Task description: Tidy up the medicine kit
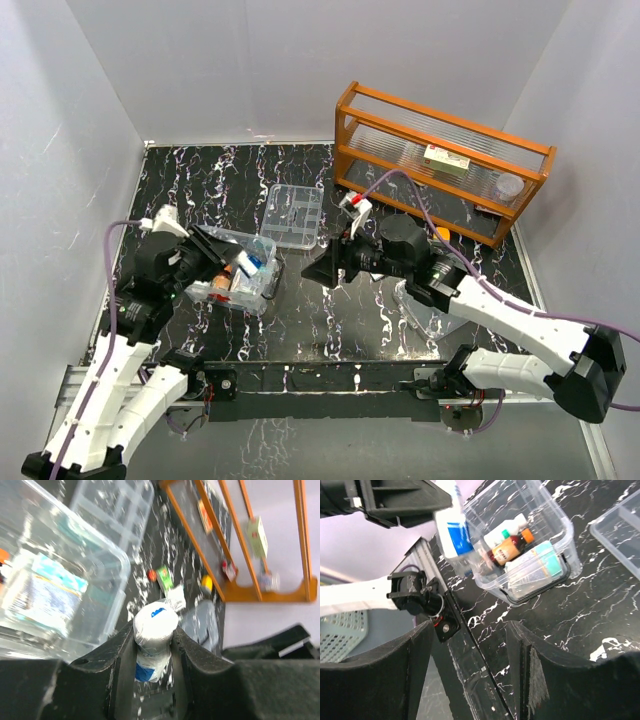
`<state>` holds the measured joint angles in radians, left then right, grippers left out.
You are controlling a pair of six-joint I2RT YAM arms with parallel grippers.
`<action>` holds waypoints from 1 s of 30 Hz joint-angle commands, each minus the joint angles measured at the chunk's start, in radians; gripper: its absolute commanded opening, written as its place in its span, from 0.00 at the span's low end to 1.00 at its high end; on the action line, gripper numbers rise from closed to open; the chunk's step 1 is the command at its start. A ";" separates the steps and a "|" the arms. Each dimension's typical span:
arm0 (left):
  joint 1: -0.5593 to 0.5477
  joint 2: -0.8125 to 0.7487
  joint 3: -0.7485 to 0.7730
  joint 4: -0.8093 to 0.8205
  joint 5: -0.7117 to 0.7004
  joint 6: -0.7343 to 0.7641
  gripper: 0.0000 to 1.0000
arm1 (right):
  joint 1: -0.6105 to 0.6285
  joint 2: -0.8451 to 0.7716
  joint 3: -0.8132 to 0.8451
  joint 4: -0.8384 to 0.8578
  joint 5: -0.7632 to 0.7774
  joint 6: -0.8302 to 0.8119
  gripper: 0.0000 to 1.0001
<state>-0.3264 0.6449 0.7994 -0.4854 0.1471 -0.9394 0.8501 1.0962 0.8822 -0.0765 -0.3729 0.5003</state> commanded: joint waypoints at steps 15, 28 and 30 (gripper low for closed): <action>0.001 0.113 0.014 0.056 -0.573 -0.055 0.17 | 0.000 -0.135 -0.110 0.023 0.225 0.113 0.58; 0.001 0.424 -0.017 0.231 -0.578 -0.039 0.17 | -0.001 -0.174 -0.207 0.074 0.217 0.196 0.59; 0.001 0.461 -0.021 0.252 -0.593 -0.030 0.17 | 0.000 -0.180 -0.214 0.072 0.217 0.194 0.59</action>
<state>-0.3264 1.0718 0.7937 -0.3176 -0.3946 -0.9840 0.8501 0.9516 0.6731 -0.0761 -0.1627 0.6785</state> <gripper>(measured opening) 0.279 0.588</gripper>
